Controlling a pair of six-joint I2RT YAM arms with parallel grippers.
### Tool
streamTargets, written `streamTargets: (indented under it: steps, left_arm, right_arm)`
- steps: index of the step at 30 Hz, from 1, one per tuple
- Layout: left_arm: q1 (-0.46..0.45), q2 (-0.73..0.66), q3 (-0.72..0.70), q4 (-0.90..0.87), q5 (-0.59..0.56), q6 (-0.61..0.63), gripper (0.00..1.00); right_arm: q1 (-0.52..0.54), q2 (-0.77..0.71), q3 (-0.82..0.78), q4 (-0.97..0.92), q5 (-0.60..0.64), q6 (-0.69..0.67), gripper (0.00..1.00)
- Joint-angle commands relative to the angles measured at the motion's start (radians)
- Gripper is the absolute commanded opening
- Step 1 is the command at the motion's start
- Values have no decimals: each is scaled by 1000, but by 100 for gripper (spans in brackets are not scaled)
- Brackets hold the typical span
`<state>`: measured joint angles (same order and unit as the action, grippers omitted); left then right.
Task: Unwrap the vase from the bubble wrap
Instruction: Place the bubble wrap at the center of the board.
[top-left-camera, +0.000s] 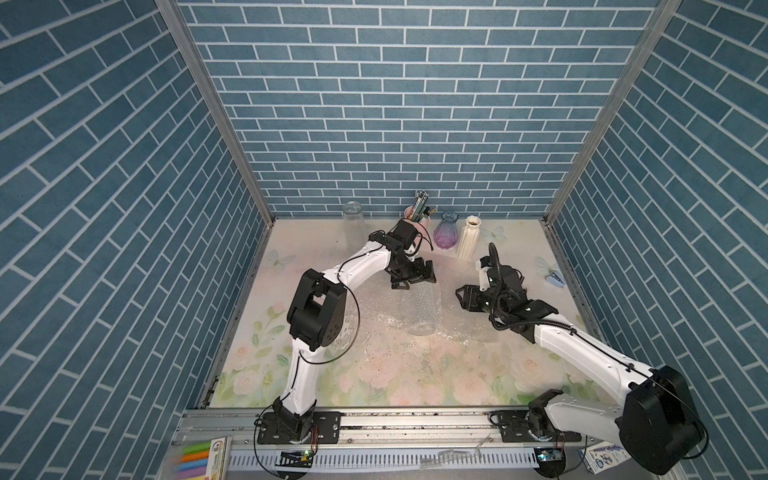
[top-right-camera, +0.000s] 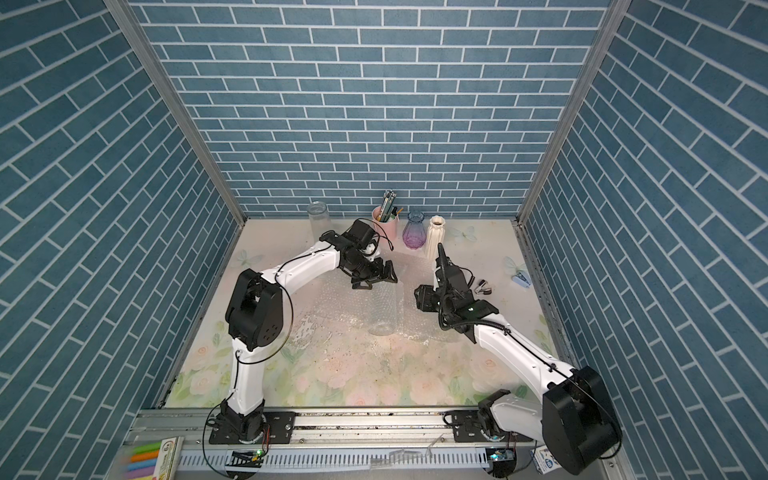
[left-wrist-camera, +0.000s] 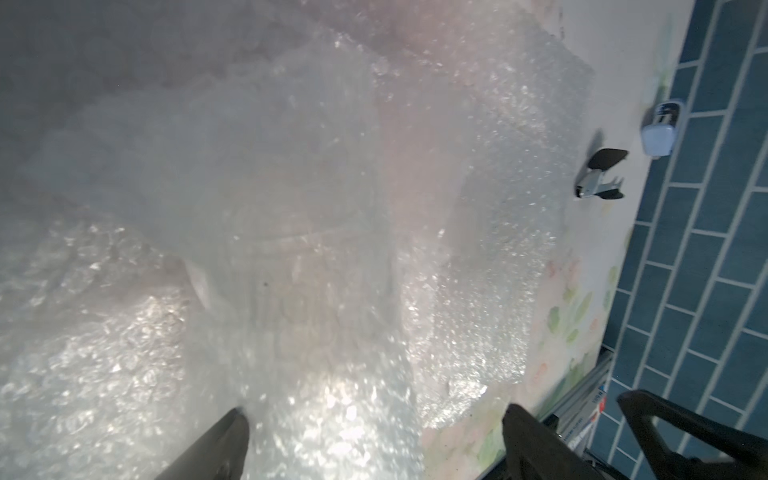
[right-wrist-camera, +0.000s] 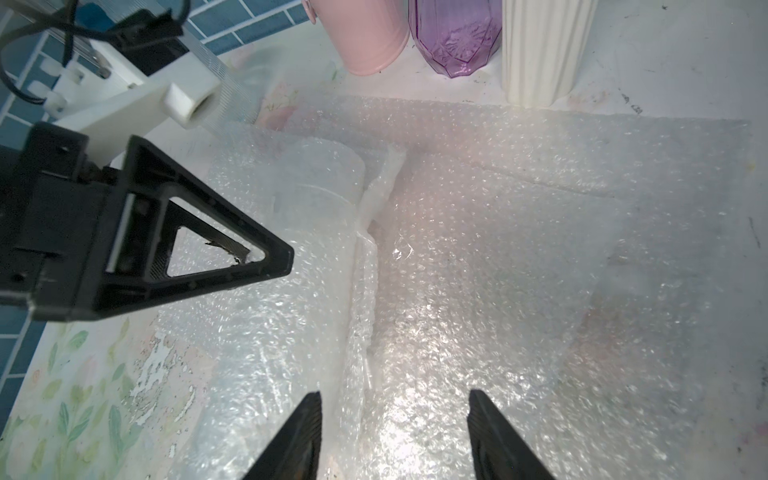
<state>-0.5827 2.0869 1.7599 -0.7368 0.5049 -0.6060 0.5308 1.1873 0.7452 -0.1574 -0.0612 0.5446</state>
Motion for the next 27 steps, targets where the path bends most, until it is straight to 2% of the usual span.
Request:
streamTargets:
  steps: [1,9,17,27]
  left_arm:
    - [1,-46,-34,80,68,-34,96]
    - [0,-58,-88,121,84,-36,96]
    - [-24,-48,-81,166,99,-66,95]
    - [-94,2,-49,227,100,-123,95]
  right_arm:
    - [-3,-36,7,11,-20,35,57]
    - [-3,-90,-66,108,-78,152,54]
    - [-3,-151,-160,221,-100,302,50]
    - [-3,-243,-213,200,-80,339,49]
